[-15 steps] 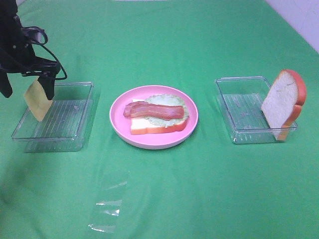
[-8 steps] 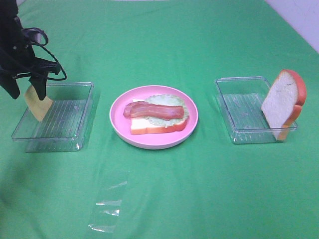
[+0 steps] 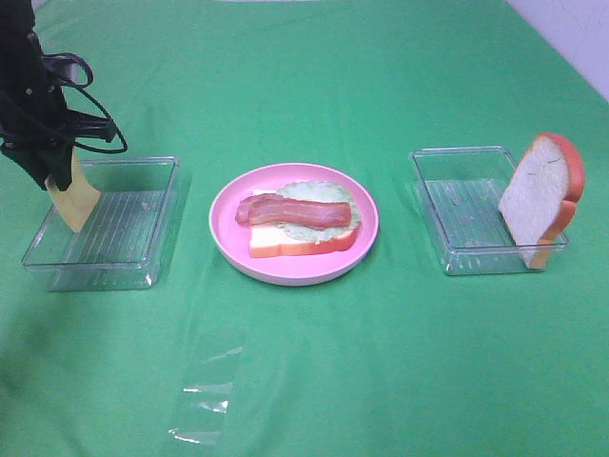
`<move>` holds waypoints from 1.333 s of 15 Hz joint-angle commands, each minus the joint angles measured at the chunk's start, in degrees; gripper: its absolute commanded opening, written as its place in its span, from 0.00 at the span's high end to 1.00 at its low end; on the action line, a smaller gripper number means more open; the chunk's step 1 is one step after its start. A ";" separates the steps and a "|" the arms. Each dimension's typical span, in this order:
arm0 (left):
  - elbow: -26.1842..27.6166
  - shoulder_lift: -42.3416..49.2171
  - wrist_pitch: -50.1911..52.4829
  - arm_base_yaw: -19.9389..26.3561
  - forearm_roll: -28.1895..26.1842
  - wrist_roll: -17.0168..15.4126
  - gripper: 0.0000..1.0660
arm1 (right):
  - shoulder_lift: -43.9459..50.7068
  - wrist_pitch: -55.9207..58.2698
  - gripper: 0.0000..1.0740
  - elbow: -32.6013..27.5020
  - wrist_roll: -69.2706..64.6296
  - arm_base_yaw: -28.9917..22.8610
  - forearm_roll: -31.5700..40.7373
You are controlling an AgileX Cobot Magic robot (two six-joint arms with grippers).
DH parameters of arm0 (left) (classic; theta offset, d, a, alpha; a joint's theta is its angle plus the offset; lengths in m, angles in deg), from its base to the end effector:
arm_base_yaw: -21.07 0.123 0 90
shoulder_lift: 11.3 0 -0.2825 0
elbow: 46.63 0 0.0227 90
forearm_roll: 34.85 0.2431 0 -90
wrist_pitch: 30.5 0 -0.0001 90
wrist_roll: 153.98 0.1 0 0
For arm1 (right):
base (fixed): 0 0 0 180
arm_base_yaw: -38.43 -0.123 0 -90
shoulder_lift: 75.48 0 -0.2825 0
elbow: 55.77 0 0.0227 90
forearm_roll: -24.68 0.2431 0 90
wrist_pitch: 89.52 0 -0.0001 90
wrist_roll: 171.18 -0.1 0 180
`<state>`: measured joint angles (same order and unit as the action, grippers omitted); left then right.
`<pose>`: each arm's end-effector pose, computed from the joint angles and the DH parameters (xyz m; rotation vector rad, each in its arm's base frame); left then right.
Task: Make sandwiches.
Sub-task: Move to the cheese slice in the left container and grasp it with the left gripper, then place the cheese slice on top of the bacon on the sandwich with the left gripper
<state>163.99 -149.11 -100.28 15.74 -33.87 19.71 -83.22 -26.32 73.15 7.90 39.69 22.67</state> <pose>0.4516 -0.0405 0.1627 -0.0179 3.0872 0.0166 0.0009 -0.0032 0.2533 0.0421 2.1290 -0.0462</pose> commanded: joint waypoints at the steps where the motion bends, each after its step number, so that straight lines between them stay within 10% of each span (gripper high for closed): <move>1: 0.17 -0.06 -0.52 -0.17 0.17 -0.40 1.00 | 1.89 -0.34 0.17 -0.17 0.46 -0.06 0.06; 20: 9.17 9.91 -2.92 -12.95 -21.94 4.30 1.00 | 1.89 -0.34 0.17 -0.17 0.46 -0.06 0.06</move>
<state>173.05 -139.54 -100.45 3.30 -55.07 23.78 -83.22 -26.32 73.15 7.90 39.69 22.67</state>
